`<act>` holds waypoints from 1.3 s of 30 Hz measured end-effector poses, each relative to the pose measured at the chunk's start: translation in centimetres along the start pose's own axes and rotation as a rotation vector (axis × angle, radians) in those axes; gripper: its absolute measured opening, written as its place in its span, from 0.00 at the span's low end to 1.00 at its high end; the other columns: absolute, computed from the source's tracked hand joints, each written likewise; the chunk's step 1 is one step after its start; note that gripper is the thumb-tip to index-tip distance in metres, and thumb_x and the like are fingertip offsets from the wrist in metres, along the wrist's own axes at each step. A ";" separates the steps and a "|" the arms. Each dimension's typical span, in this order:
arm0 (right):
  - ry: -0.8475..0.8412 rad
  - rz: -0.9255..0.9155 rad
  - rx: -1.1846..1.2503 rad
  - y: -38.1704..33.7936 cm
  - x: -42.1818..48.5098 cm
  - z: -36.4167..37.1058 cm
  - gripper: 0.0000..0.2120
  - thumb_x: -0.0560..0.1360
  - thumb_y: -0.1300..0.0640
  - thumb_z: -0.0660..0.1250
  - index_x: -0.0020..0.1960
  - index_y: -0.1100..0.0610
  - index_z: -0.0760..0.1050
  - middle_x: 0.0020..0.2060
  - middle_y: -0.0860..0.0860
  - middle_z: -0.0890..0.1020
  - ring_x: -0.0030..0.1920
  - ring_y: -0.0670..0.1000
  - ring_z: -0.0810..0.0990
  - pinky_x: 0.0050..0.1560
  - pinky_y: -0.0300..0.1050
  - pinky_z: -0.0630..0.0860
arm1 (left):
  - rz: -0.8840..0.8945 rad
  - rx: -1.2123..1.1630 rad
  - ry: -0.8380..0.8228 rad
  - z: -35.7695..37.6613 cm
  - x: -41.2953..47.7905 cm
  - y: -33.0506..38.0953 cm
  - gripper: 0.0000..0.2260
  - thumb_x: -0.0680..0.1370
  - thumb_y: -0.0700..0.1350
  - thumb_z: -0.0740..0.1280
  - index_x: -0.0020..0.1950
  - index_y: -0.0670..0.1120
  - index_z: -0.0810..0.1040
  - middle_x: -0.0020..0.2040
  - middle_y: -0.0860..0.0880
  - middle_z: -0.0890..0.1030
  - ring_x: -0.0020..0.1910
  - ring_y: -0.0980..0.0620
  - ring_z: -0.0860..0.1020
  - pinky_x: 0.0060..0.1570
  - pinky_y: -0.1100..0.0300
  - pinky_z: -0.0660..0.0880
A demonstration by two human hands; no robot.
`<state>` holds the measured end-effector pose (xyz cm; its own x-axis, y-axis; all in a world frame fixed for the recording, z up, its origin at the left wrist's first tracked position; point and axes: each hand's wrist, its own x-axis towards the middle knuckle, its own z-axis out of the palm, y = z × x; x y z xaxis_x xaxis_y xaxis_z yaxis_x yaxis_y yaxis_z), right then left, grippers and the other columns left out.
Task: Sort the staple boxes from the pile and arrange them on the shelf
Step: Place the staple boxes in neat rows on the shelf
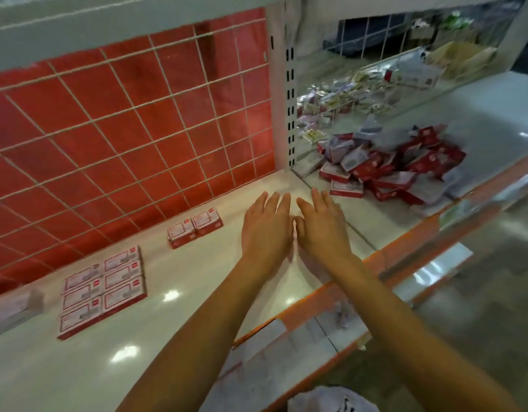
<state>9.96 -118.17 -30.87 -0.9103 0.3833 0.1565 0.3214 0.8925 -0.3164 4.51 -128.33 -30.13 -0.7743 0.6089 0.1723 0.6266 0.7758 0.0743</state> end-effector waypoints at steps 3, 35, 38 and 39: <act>0.076 0.036 0.044 3.5 0.8 -1.1 0.20 0.78 0.55 0.58 0.68 0.59 0.69 0.71 0.63 0.65 0.71 0.63 0.62 0.70 0.56 0.60 | 0.059 -0.024 0.016 0.8 2.1 3.0 0.23 0.81 0.50 0.58 0.76 0.47 0.61 0.75 0.46 0.64 0.75 0.45 0.59 0.72 0.53 0.56; 0.223 0.108 0.024 15.1 6.7 -6.6 0.21 0.71 0.56 0.68 0.62 0.60 0.73 0.59 0.59 0.75 0.65 0.61 0.69 0.71 0.55 0.55 | 0.082 -0.416 -0.116 1.9 15.1 10.4 0.22 0.75 0.41 0.68 0.68 0.45 0.67 0.61 0.42 0.74 0.56 0.43 0.76 0.50 0.50 0.76; 0.240 0.063 0.114 14.8 6.3 -6.8 0.20 0.71 0.58 0.70 0.61 0.60 0.75 0.59 0.58 0.75 0.63 0.59 0.71 0.68 0.53 0.61 | 0.016 -0.454 -0.149 1.8 14.4 9.8 0.26 0.73 0.43 0.69 0.70 0.46 0.66 0.63 0.42 0.71 0.60 0.44 0.71 0.53 0.56 0.70; 0.245 0.057 0.148 14.6 6.1 -6.9 0.19 0.71 0.59 0.69 0.62 0.60 0.75 0.59 0.57 0.75 0.62 0.59 0.71 0.65 0.52 0.65 | -0.003 -0.470 -0.150 1.7 13.9 9.5 0.26 0.73 0.43 0.70 0.70 0.46 0.66 0.63 0.42 0.71 0.61 0.43 0.71 0.54 0.56 0.69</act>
<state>10.90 -101.17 -28.07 -0.7961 0.4935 0.3502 0.3118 0.8305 -0.4615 -0.47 -112.19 -28.73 -0.7586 0.6508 0.0302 0.5697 0.6401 0.5154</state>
